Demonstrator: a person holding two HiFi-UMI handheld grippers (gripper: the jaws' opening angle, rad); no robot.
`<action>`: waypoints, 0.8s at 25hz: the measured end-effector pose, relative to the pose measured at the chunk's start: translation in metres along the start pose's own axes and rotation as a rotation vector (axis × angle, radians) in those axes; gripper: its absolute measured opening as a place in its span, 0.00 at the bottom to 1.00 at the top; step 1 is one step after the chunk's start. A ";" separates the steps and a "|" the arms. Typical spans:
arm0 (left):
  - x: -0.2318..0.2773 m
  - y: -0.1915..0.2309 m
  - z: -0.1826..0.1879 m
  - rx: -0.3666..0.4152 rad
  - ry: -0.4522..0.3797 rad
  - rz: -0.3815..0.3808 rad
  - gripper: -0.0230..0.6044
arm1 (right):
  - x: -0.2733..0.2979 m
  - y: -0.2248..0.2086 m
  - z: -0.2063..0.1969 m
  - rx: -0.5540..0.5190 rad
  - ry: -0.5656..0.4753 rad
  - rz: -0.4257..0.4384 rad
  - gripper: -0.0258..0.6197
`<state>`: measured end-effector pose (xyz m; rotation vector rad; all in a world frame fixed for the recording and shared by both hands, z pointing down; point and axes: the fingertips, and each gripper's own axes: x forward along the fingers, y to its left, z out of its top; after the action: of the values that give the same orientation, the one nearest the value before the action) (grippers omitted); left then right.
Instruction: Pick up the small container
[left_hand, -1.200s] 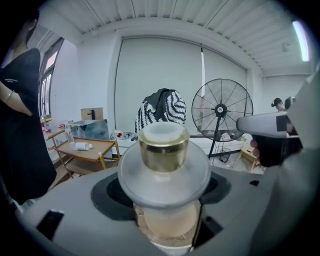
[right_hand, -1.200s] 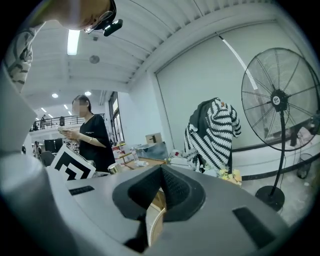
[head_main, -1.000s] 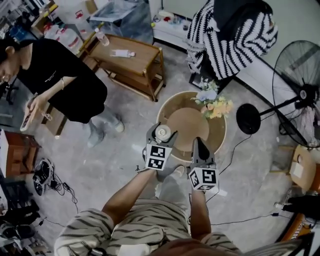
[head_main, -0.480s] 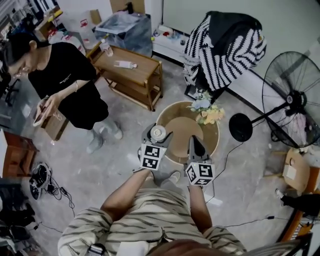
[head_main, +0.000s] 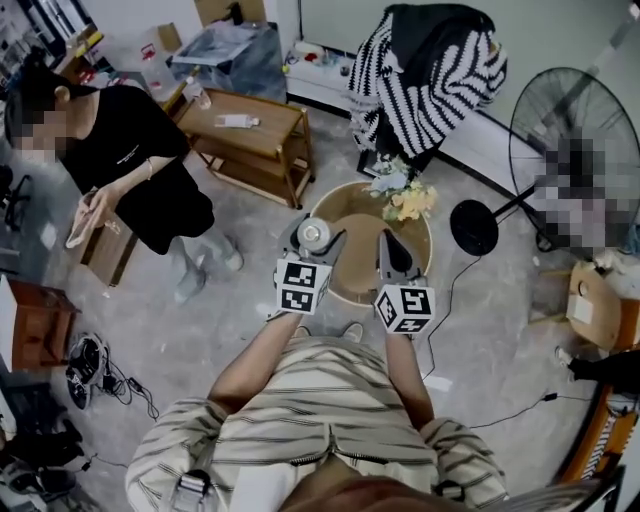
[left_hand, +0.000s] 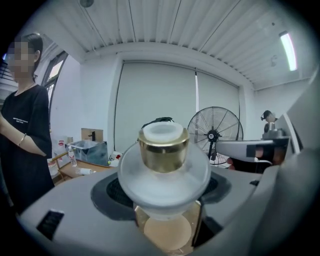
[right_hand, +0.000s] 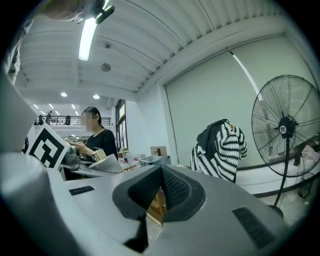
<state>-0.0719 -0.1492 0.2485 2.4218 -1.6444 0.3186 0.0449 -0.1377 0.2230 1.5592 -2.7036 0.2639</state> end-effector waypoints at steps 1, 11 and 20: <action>0.000 -0.002 0.003 0.001 -0.005 -0.003 0.56 | -0.001 -0.001 0.002 -0.003 -0.003 -0.002 0.05; 0.000 -0.008 0.011 0.011 -0.033 -0.016 0.56 | -0.006 -0.005 0.013 -0.024 -0.034 -0.009 0.05; 0.003 -0.018 0.018 0.034 -0.060 -0.029 0.56 | -0.011 -0.016 0.016 -0.016 -0.036 -0.024 0.05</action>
<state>-0.0531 -0.1509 0.2311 2.5009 -1.6398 0.2750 0.0650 -0.1383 0.2086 1.6066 -2.7045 0.2147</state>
